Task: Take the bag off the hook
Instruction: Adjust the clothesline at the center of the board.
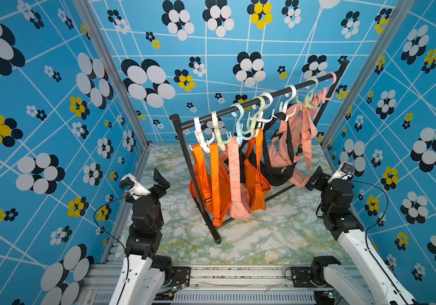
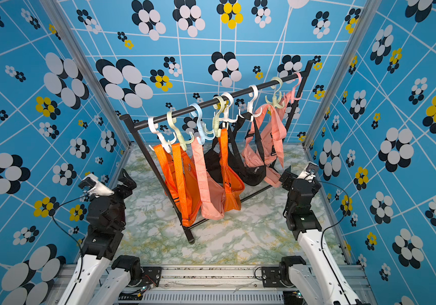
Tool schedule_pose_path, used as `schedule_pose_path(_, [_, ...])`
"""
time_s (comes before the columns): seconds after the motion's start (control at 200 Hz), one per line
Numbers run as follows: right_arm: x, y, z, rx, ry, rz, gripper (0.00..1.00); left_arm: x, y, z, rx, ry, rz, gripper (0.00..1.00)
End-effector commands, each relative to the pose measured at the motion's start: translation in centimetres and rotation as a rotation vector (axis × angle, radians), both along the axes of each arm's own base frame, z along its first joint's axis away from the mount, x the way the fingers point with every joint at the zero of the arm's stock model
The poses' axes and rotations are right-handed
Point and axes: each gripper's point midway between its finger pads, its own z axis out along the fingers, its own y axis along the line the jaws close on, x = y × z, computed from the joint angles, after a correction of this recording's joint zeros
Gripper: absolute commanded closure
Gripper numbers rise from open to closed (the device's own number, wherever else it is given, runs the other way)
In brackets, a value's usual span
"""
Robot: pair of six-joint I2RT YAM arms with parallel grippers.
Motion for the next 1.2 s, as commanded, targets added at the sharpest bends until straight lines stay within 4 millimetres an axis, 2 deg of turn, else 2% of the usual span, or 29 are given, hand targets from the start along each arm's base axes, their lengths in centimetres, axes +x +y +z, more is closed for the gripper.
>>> schedule_pose_path(0.0, [-1.2,0.6,-2.7,0.022,0.214,0.026,0.01,-1.9,0.2,-1.8,-0.053,0.096,-0.008,0.01])
schedule_pose_path(0.125, [0.1,3.7,-0.8,0.094,0.216,0.201,0.05,-1.8,0.0,1.0,-0.055,0.125,-0.022,0.01])
schedule_pose_path(0.21, [0.9,5.2,1.6,0.119,0.172,0.287,0.06,-1.0,-0.1,1.7,-0.041,0.242,-0.017,0.01])
schedule_pose_path(0.34, [2.8,7.6,4.7,0.162,0.163,0.415,0.05,-0.1,-1.2,4.5,0.002,0.3,-0.085,0.01])
schedule_pose_path(0.39, [3.7,8.9,5.6,0.198,0.174,0.476,0.07,0.2,-2.2,5.8,0.028,0.258,-0.151,0.01])
schedule_pose_path(0.475, [5.0,10.4,6.8,0.257,0.176,0.541,0.09,0.3,-5.2,8.2,0.079,0.146,-0.332,0.02])
schedule_pose_path(0.55, [5.6,10.8,8.1,0.272,0.16,0.563,0.09,0.1,-7.2,9.0,0.083,0.137,-0.448,0.03])
schedule_pose_path(0.63, [6.0,10.5,8.8,0.27,0.162,0.558,0.08,-0.3,-9.1,8.5,0.066,0.206,-0.563,0.05])
schedule_pose_path(0.7, [6.6,9.8,9.1,0.285,0.182,0.55,0.08,-1.5,-11.2,8.1,0.047,0.236,-0.687,0.05])
schedule_pose_path(0.845, [7.9,8.8,7.8,0.368,0.254,0.539,0.08,-4.7,-13.6,7.3,0.008,0.271,-0.846,0.05])
schedule_pose_path(0.96, [9.0,8.8,6.9,0.441,0.278,0.56,0.09,-6.4,-15.3,6.3,-0.046,0.319,-0.963,0.05])
schedule_pose_path(1.11, [9.9,9.0,6.0,0.514,0.296,0.58,0.13,-6.0,-16.6,5.5,-0.079,0.334,-1.029,0.09])
schedule_pose_path(1.194, [9.7,8.9,5.8,0.516,0.3,0.578,0.13,-5.4,-17.1,5.5,-0.07,0.334,-1.048,0.18])
